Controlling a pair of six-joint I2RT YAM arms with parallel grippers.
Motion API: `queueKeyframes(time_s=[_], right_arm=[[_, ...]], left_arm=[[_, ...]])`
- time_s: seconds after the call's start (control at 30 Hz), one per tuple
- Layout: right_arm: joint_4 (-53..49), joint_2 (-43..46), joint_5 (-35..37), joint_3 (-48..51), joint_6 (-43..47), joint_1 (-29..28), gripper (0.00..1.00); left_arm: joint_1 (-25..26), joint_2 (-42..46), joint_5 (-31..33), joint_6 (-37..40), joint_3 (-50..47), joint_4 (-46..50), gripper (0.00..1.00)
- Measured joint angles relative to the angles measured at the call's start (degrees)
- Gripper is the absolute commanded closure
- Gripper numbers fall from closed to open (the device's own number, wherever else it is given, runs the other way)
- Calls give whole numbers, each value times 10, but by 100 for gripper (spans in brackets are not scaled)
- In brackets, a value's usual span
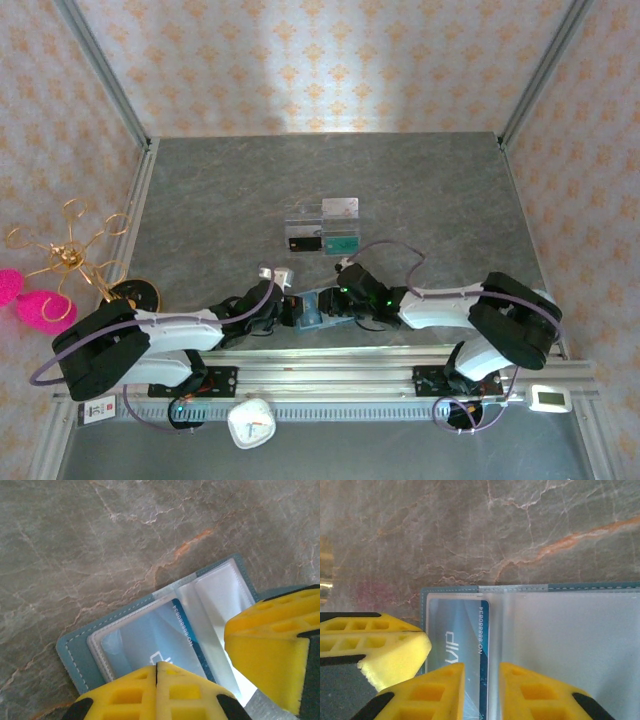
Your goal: Take the credit cards out of the card holder
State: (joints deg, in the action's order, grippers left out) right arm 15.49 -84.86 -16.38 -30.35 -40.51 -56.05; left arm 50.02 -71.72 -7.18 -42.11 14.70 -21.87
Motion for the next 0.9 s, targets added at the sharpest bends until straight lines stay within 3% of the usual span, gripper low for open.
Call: queueKeyframes(time_s=[0.4,0.5,0.6,0.9], right_arm=[[18,-35,-21,-9,0,11,80],[20,-41,-23,-12,-4,12,87],[21,-45,-24,-11,-13,15,100],[39,-3,-18,22,-34,20,100]], left_arm=[[10,-47,5,-4,-5,-57,100],[11,-49,6,-5,-7,-65,100],[13,-52,8,-5,-12,-76,100],[13,-46,7,-11,-14,-78,100]])
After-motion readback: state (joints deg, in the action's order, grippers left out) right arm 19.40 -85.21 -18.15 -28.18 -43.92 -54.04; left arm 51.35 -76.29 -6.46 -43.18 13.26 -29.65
